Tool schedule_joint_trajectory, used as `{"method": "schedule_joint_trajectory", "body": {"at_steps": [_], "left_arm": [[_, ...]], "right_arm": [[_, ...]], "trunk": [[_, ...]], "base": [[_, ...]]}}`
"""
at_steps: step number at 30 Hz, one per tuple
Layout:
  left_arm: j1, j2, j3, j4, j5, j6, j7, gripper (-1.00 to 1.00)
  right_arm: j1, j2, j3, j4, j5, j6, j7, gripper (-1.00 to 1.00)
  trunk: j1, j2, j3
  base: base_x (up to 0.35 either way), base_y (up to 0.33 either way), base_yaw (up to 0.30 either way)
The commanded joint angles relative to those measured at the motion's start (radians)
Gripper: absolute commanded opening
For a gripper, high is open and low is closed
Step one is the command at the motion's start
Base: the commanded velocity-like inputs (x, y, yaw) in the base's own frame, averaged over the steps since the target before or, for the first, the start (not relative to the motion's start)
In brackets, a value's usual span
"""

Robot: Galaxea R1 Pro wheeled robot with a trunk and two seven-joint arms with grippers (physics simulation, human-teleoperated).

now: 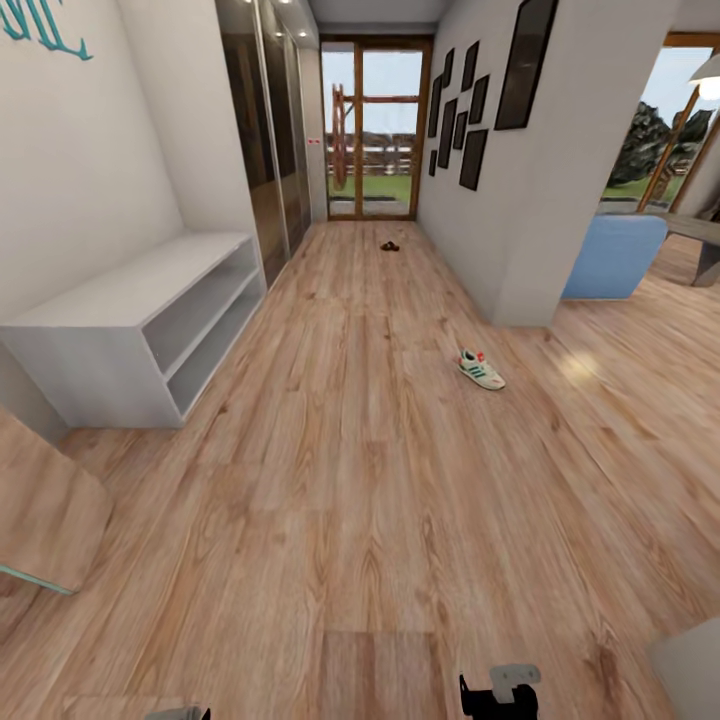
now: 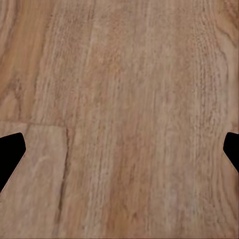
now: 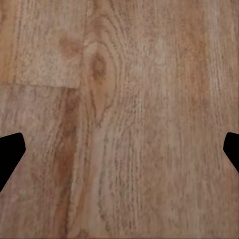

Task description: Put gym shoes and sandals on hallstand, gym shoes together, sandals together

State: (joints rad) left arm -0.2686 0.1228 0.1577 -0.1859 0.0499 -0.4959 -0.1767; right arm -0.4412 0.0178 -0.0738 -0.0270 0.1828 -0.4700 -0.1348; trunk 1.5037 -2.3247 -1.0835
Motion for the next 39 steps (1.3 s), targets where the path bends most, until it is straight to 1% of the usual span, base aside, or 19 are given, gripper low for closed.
{"method": "schedule_joint_trajectory", "body": {"at_steps": [1,39], "left_arm": [[-0.001,0.000,0.006,0.001,0.005,-0.001,-0.010,1.00],[0.000,0.000,0.006,0.002,0.005,-0.001,-0.010,1.00]], "right_arm": [[-0.001,0.000,-0.007,0.001,0.011,-0.003,-0.005,1.00],[0.001,0.000,-0.007,0.001,0.011,-0.003,-0.005,1.00]], "trunk": [[0.000,0.000,-0.001],[0.000,0.000,-0.001]], "base": [[0.339,0.000,0.000],[0.338,0.000,0.000]]}}
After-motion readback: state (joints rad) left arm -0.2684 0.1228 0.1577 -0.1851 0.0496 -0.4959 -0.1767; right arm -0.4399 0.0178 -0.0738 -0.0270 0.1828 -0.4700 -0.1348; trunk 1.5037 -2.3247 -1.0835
